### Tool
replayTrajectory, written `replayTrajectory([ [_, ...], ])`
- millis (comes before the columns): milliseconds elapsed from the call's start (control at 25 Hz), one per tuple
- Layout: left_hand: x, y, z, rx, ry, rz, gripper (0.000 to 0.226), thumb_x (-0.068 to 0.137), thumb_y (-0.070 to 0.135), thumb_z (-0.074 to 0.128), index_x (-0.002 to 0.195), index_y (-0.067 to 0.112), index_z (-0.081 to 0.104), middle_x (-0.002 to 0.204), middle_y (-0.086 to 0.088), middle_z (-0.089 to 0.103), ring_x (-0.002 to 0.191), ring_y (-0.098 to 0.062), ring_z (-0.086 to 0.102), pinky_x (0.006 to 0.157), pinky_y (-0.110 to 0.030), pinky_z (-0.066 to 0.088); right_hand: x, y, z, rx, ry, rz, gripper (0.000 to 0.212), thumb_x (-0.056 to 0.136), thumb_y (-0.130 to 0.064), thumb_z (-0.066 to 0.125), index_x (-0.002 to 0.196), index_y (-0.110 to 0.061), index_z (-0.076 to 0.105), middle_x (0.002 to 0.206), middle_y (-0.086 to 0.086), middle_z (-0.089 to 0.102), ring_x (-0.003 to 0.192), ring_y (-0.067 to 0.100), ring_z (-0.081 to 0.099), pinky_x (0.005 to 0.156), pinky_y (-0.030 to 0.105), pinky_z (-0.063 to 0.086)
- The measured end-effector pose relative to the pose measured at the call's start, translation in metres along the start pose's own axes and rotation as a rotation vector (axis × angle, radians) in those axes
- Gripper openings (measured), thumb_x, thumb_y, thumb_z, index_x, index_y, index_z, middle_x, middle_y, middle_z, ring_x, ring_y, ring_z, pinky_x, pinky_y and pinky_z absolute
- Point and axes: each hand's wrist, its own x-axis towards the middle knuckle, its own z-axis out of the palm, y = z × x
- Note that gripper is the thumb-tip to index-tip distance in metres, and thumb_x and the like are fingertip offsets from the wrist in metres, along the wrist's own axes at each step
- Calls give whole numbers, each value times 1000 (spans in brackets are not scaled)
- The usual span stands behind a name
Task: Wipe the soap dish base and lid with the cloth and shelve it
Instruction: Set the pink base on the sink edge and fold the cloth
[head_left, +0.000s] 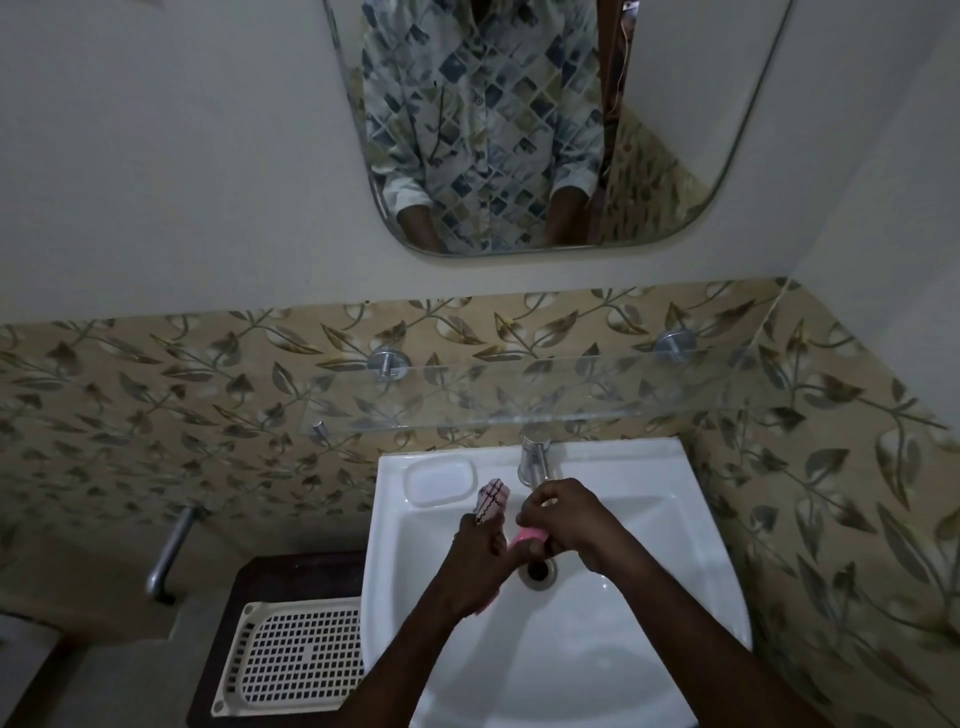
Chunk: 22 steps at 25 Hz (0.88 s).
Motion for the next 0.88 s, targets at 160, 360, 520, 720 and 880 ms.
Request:
replayTrajectory([
  [160, -1, -3, 3, -254, 162, -46, 86, 77, 80, 48, 105, 1, 67, 90, -20, 72, 80, -32, 72, 78, -52, 58, 7, 9, -28, -220, 102, -16, 15, 69, 2, 74, 84, 0, 72, 79, 17, 70, 65, 26, 73, 56, 34, 62],
  [360, -1, -30, -9, -709, 262, -234, 53, 100, 38, 52, 103, -12, 67, 93, -43, 65, 88, -60, 63, 80, -68, 54, 44, 46, -109, 163, 421, -68, 17, 81, 3, 70, 98, 0, 72, 94, 21, 71, 84, 35, 69, 66, 43, 61],
  [520, -6, -46, -6, -784, 314, -246, 41, 103, 26, 48, 98, -7, 72, 95, -42, 66, 88, -57, 65, 80, -65, 55, 90, 75, -126, 289, 630, 60, 35, 84, 6, 70, 118, 8, 63, 114, 30, 65, 97, 37, 63, 85, 51, 56],
  [720, -24, -55, 2, -795, 308, -237, 41, 104, 30, 47, 95, 3, 76, 95, -35, 70, 89, -48, 69, 74, -46, 60, 116, 83, -104, -154, 687, 96, 35, 88, -16, 73, 112, 9, 66, 114, 27, 68, 103, 39, 65, 85, 34, 49],
  [880, -36, -61, 4, -838, 355, -256, 42, 104, 27, 44, 100, -4, 73, 97, -38, 68, 89, -51, 68, 82, -55, 59, 120, 81, -89, -308, 624, 143, 67, 85, -39, 75, 119, 15, 56, 122, 33, 61, 114, 42, 58, 94, 40, 44],
])
